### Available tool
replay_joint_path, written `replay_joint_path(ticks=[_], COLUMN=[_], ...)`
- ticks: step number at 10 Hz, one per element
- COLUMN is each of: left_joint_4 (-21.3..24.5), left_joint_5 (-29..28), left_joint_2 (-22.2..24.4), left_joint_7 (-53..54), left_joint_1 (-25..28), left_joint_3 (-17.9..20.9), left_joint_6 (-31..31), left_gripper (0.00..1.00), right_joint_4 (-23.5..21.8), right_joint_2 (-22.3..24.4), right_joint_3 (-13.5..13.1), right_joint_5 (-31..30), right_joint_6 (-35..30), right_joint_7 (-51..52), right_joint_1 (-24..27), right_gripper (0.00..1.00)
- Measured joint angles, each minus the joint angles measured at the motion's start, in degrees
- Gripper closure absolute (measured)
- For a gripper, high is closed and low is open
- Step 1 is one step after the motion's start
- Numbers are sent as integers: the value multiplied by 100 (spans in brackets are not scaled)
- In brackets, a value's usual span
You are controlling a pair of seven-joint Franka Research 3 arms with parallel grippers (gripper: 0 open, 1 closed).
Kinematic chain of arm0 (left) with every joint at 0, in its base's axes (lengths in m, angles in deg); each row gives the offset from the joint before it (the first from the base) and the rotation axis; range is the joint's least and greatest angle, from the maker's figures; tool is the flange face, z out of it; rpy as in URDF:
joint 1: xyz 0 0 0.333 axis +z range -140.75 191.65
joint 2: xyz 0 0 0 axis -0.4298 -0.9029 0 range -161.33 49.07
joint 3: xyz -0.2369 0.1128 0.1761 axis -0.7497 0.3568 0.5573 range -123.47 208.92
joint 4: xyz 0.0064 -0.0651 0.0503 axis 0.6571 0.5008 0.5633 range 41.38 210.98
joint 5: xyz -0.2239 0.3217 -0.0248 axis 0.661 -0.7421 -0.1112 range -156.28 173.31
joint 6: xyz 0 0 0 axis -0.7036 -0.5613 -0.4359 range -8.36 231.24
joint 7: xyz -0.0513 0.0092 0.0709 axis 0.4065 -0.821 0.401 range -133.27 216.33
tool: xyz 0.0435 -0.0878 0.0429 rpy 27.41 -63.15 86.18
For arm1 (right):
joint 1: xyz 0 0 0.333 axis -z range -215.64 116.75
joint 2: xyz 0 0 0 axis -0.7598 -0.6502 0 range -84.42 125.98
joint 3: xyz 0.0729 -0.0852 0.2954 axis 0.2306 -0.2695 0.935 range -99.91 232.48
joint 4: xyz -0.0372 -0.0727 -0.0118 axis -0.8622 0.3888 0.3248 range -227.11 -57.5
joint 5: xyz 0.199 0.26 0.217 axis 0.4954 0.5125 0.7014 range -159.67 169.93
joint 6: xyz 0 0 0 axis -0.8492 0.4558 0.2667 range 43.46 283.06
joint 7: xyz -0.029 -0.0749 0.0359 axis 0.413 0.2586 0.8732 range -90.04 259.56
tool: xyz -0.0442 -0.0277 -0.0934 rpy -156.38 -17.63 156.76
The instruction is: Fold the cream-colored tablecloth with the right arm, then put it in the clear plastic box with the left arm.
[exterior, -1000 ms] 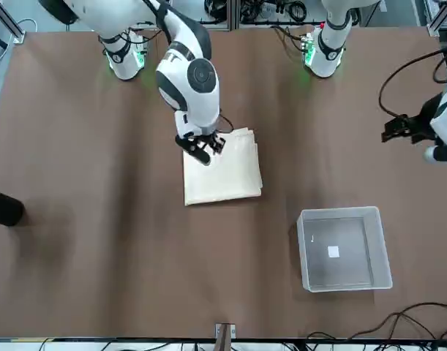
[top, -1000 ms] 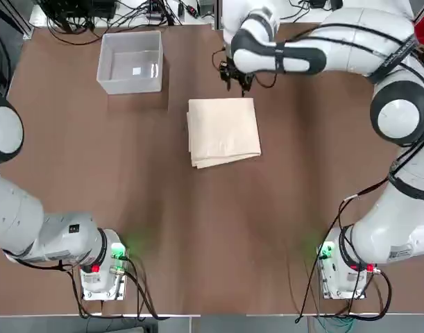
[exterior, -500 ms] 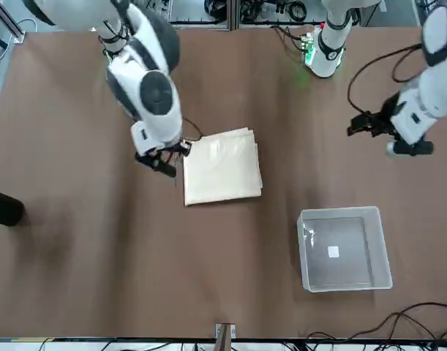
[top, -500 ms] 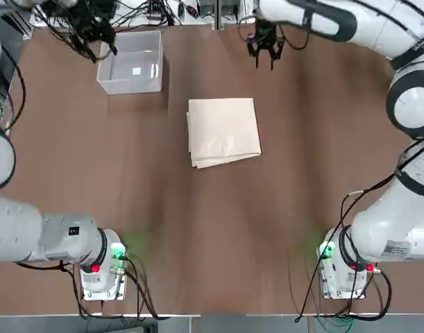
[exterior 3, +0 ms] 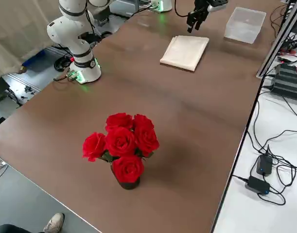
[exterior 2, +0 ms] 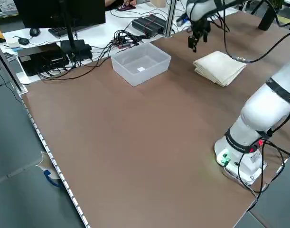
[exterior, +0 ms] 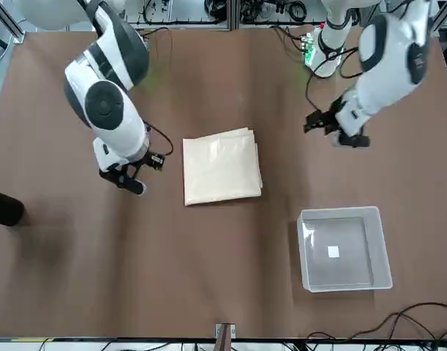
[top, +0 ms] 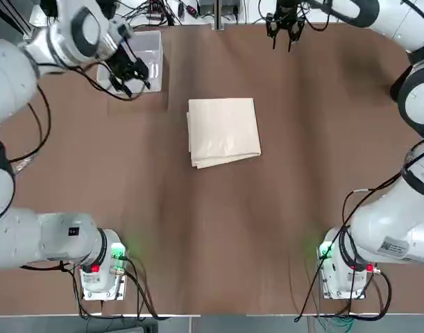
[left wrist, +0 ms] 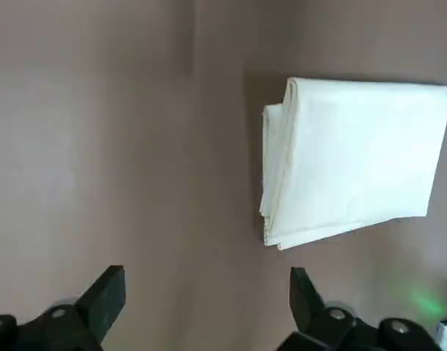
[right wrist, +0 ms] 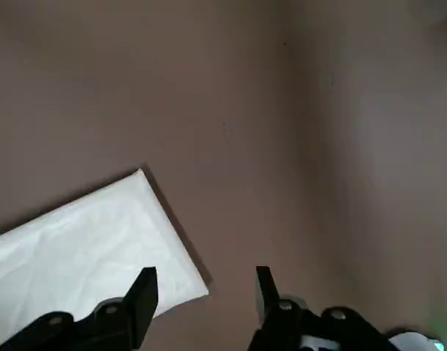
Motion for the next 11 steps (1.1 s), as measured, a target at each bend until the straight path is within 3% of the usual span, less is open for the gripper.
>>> replay_joint_path(ticks=[1, 2, 4, 5, 9, 11], left_joint_4=[28, 25, -3, -34, -598, -840], left_joint_5=[101, 137, 189, 222, 228, 228], left_joint_2=[-324, -715, -1631, -2058, -3207, -3672], left_joint_7=[22, 46, 52, 52, 52, 52], left_joint_1=[7, 14, 12, 3, -54, -217], left_joint_3=[-134, -297, -761, -929, -1236, -1274], left_joint_6=[393, 902, 2191, 2757, 3522, 3765], left_gripper=[0, 0, 0, 0, 2, 2], right_joint_4=[104, 205, 263, 273, 274, 276], right_joint_2=[65, 198, 705, 894, 1225, 1378], right_joint_3=[-39, -255, -1403, -1808, -2965, -3405], right_joint_5=[0, 157, 1007, 1225, 1429, 1562], right_joint_6=[-2, -10, -11, -19, -110, -120], right_joint_7=[226, 541, 1641, 2079, 3297, 3757], right_joint_1=[43, 34, -112, -140, -456, -528], right_gripper=[37, 37, 37, 37, 37, 37])
